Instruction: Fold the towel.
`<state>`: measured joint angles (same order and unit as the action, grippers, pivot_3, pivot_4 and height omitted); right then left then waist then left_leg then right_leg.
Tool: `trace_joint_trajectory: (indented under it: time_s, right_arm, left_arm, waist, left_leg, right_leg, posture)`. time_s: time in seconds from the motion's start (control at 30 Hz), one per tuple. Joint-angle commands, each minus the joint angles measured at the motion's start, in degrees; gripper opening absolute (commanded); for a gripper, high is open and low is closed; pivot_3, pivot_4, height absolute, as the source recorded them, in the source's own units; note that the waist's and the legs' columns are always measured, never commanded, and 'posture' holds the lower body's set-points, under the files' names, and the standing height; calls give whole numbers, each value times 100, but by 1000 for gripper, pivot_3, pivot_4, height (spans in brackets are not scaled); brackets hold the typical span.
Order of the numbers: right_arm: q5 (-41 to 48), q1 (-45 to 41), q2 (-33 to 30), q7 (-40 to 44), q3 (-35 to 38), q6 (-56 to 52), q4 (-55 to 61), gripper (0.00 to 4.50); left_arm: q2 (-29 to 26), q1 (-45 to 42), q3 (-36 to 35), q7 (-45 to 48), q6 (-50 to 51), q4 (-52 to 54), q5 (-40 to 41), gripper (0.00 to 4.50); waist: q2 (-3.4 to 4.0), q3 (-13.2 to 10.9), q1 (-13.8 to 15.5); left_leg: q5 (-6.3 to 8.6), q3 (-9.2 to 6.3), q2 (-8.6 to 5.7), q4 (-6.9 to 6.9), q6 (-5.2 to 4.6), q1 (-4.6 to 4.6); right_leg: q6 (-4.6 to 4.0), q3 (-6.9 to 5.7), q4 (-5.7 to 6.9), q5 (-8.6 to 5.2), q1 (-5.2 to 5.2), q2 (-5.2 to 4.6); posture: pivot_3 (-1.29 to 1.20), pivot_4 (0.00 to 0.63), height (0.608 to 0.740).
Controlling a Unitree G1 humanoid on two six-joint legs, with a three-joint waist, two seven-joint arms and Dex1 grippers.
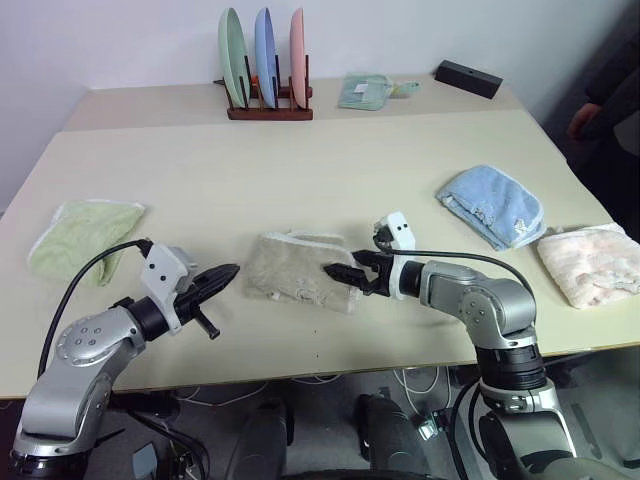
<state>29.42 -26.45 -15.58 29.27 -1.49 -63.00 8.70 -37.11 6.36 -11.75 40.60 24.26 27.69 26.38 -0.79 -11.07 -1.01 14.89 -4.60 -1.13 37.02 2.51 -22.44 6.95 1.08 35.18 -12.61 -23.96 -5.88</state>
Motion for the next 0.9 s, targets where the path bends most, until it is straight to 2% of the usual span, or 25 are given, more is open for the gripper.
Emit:
trace_joint_trajectory:
  time_s: [0.03,0.1,0.17,0.37,0.47,0.6,0.73,0.9]
  right_arm:
    - [-34,-153,130,17,-316,63,-56,4453]
    - [-39,-176,245,-13,-394,116,-135,3913]
    - [56,-231,409,-67,-297,107,-135,3161]
    - [251,-202,495,-111,-75,33,71,70]
    - [366,-201,378,-121,213,195,396,28]
    - [422,-451,97,-355,951,505,620,28]
    - [429,-1118,-457,-1147,2408,716,7,28]
    - [392,-1694,-1181,-1554,3344,816,-1269,28]
  left_arm:
    - [-29,3,45,13,-35,243,5,0]
    - [4,-27,69,-30,-29,251,1,0]
    - [30,-47,105,-83,-19,279,-15,0]
    - [106,-34,218,-218,-43,344,-89,0]
    - [183,-73,280,-294,-14,351,-114,0]
    - [277,-174,379,-393,-1,339,-138,0]
    - [418,-479,573,-453,-32,160,-193,0]
    - [578,-947,867,-396,-88,-180,-275,0]
  waist:
    - [-1,1,-8]
    - [-1,1,-18]
    - [-1,1,-16]
    - [-1,0,3]
    - [1,0,0]
    - [0,0,9]
    - [3,-2,37]
    - [1,-1,23]
  left_leg:
    - [0,0,0,0,0,0]
    - [0,-1,1,-1,0,1]
    - [0,-1,2,-2,0,1]
    - [0,-1,2,-1,0,-1]
    - [0,-1,2,-1,0,-1]
    - [0,-1,1,0,0,-2]
    - [0,-1,0,4,0,-6]
    - [0,0,0,-3,-1,-6]
  right_leg:
    - [0,0,1,0,0,1]
    - [1,0,2,0,-1,2]
    - [2,0,3,1,-2,3]
    - [3,0,3,1,-3,3]
    - [2,0,3,1,-4,3]
    - [4,0,3,2,-3,3]
    - [3,0,3,2,-4,3]
    - [5,-1,-1,2,-3,3]
  posture:
    - [0,150,740]
    - [0,150,740]
    - [0,150,740]
    - [0,150,740]
    - [0,150,740]
    - [0,150,740]
    - [0,150,740]
    - [0,150,740]
